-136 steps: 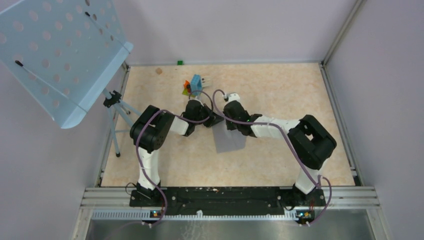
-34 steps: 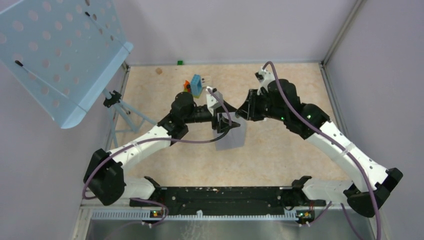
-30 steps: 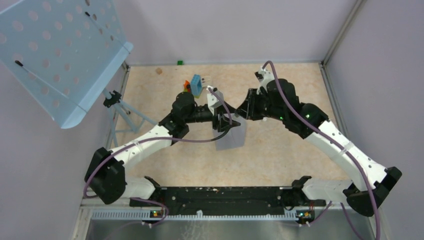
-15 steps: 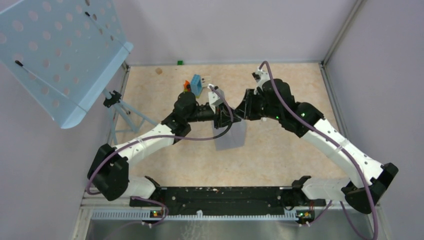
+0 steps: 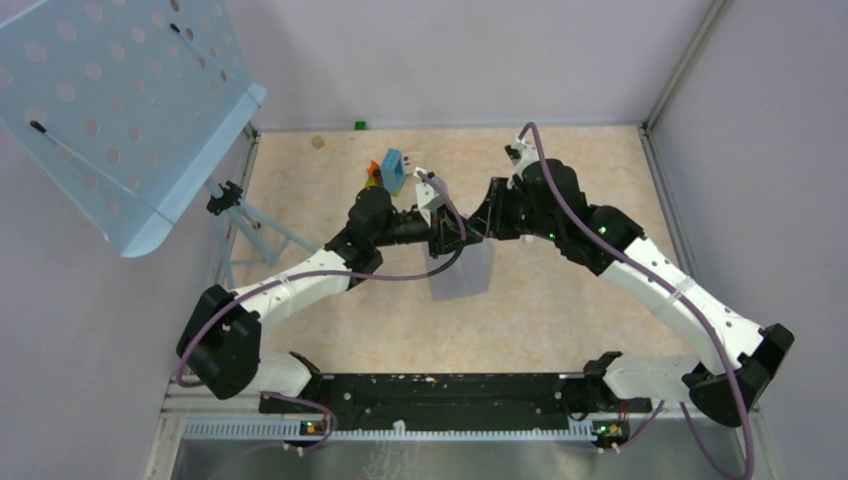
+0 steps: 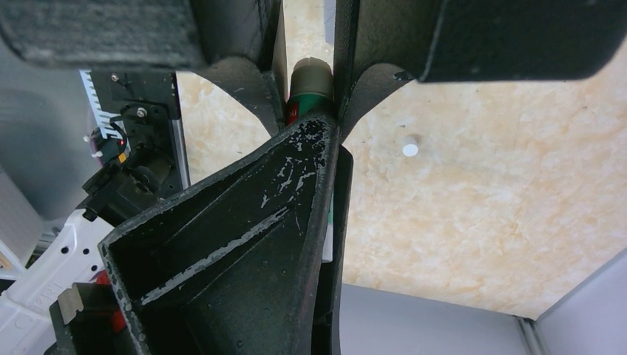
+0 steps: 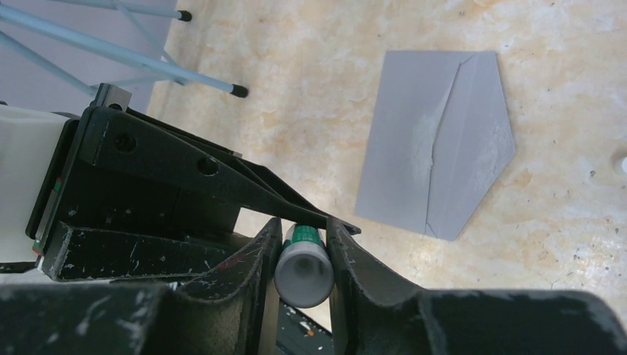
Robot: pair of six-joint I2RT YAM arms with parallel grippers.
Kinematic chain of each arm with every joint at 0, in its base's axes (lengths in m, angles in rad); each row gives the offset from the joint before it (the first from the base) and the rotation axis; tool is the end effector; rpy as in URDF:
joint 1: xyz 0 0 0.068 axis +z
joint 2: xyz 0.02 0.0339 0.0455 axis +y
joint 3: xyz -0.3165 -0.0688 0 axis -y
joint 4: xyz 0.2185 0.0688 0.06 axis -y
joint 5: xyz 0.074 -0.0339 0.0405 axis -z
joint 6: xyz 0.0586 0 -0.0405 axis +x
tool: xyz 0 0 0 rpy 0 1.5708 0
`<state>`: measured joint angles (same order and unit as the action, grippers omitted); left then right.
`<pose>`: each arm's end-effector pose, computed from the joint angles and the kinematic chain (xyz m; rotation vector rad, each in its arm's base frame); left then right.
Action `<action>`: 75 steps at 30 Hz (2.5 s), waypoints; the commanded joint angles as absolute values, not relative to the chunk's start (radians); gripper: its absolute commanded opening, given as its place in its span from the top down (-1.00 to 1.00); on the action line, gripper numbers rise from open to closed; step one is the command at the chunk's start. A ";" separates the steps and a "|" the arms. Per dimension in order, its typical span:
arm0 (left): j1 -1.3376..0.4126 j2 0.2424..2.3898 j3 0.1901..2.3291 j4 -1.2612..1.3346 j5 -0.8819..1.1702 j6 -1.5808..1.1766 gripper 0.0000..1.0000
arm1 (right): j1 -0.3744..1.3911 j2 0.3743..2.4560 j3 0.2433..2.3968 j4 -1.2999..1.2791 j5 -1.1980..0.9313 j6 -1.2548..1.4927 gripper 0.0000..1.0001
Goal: Place the letter into the envelope and seal it
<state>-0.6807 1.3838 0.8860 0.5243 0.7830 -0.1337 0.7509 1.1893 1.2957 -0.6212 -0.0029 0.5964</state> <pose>0.2050 -0.2192 0.3759 1.0566 1.3215 -1.2240 0.1669 0.1560 0.4248 -0.1710 2.1857 0.8002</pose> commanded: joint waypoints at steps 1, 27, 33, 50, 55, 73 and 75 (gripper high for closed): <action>-0.689 1.378 0.868 0.594 0.749 -0.164 1.00 | 0.765 1.196 1.307 -0.552 0.026 0.600 0.39; -0.687 1.363 0.868 0.523 0.698 -0.096 1.00 | 0.765 1.170 1.332 -0.601 0.078 0.582 0.47; -0.688 1.367 0.884 0.516 0.716 -0.111 0.84 | 0.765 1.175 1.331 -0.604 0.074 0.576 1.00; -0.687 1.384 0.887 0.633 0.714 -0.177 0.09 | 0.772 1.194 1.324 -0.592 0.034 0.574 1.00; -0.687 1.396 0.881 0.646 0.724 -0.193 0.52 | 0.771 1.199 1.324 -0.592 0.034 0.574 1.00; -0.630 1.391 0.826 0.086 0.107 -0.471 1.00 | 0.419 1.246 1.088 -0.439 -0.165 0.545 0.20; -0.610 1.409 0.839 0.051 0.106 -0.504 1.00 | 0.396 1.271 1.046 -0.393 -0.165 0.540 0.40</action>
